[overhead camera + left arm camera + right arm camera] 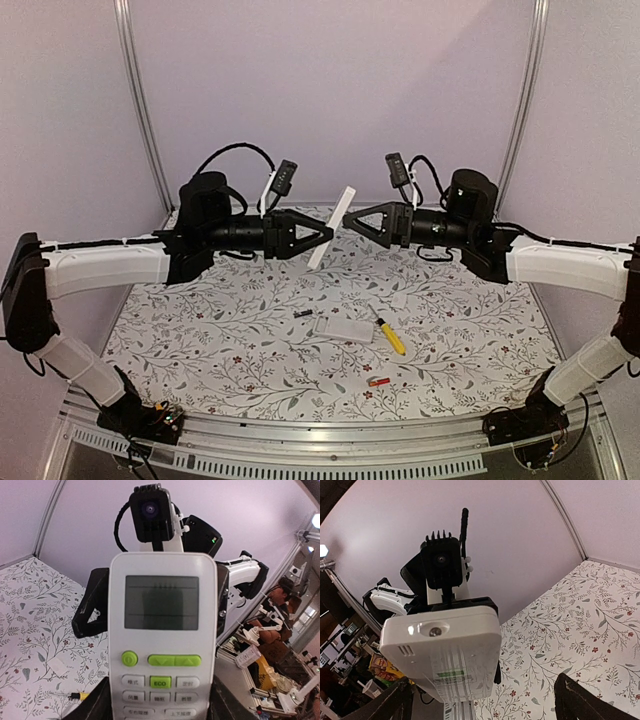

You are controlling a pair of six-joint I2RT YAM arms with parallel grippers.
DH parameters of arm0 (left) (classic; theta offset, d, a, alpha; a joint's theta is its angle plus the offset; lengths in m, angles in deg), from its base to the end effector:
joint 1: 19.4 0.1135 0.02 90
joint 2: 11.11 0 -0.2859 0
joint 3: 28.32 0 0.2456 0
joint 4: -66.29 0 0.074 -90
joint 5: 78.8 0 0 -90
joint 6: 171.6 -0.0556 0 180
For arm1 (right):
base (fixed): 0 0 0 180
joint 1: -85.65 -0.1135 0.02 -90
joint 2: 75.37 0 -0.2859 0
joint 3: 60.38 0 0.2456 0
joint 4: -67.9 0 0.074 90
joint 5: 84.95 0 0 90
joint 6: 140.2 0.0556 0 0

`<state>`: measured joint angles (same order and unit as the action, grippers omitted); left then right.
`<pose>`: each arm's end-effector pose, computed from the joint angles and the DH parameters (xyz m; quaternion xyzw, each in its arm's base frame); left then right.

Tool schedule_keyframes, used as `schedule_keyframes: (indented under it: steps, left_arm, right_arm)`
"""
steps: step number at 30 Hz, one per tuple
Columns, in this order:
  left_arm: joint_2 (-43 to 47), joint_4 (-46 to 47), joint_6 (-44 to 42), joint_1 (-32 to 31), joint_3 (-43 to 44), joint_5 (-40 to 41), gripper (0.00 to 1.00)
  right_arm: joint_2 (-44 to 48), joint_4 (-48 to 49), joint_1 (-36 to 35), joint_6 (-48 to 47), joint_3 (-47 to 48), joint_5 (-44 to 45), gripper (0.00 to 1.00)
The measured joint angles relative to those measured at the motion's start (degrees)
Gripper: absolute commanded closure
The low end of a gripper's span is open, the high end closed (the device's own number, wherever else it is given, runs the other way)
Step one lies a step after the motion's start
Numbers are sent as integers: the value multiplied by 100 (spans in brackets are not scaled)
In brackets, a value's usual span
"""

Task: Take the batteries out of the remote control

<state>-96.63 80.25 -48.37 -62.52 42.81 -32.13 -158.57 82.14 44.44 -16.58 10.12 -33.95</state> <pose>0.2294 -0.2671 0.3366 0.3160 0.6347 -0.6106 0.3527 0.2349 0.2522 0.3465 -0.2822 0.6403 0.5953 0.3950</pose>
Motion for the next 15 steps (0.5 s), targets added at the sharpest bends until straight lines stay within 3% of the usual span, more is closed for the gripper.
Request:
schedule_keyframes:
  steps: [15]
  left_arm:
    - [0, 280, 164, -72, 0, -175, 70]
  right_arm:
    - [-170, 315, -116, 210, 411, -352, 22]
